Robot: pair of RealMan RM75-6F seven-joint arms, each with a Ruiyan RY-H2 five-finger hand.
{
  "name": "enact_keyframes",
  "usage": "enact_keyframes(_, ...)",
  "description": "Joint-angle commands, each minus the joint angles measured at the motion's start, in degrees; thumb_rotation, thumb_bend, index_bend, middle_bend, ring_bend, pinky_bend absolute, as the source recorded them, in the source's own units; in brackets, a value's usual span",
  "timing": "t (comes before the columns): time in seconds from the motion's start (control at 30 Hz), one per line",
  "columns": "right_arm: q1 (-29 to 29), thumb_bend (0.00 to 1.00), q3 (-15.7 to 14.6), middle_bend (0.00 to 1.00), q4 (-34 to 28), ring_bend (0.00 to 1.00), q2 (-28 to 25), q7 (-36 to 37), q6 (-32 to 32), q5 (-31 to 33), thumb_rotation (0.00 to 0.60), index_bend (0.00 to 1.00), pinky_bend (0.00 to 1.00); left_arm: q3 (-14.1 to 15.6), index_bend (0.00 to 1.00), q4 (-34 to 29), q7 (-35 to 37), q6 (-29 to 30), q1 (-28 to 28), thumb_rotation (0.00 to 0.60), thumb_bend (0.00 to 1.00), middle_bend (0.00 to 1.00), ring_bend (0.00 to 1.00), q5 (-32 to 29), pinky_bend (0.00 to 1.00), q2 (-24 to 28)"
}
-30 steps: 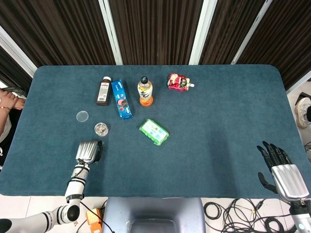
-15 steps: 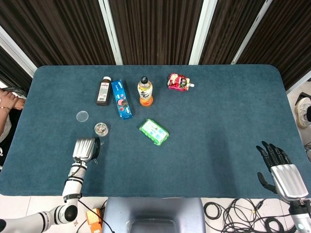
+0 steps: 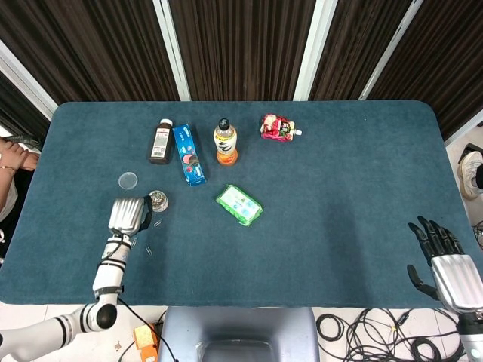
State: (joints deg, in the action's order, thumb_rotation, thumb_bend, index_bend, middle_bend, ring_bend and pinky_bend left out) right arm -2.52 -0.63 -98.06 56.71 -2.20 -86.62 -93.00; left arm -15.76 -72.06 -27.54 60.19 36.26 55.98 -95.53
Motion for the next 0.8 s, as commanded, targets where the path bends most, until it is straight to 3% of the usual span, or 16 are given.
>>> enact_keyframes(0.03,0.1,0.37,0.1,0.0,0.2,0.0,-0.1,0.3,-0.1,0.0,0.6,0.0,0.13,-1.6,0.75,3.0,2.1,-2.3,1.9,0.6,0.35,1.0,1.0,-1.4,1.0,-1.0)
enact_keyframes(0.6,0.4,0.37,0.2,0.0,0.3,0.0,-0.3,0.7,-0.3,0.1,0.6,0.0,0.13,-3.1,0.72,11.3,3.2,-5.0,6.3,0.6,0.35,1.0,1.0,-3.8,1.0,-5.3)
enact_keyframes(0.8,0.4,0.37,0.2,0.0,0.4,0.0,-0.4,0.9,-0.4,0.0,0.6,0.0,0.13,-3.1,0.55,12.7,3.7,-4.6,6.5,0.6,0.35,1.0,1.0,-4.2,1.0,-5.9)
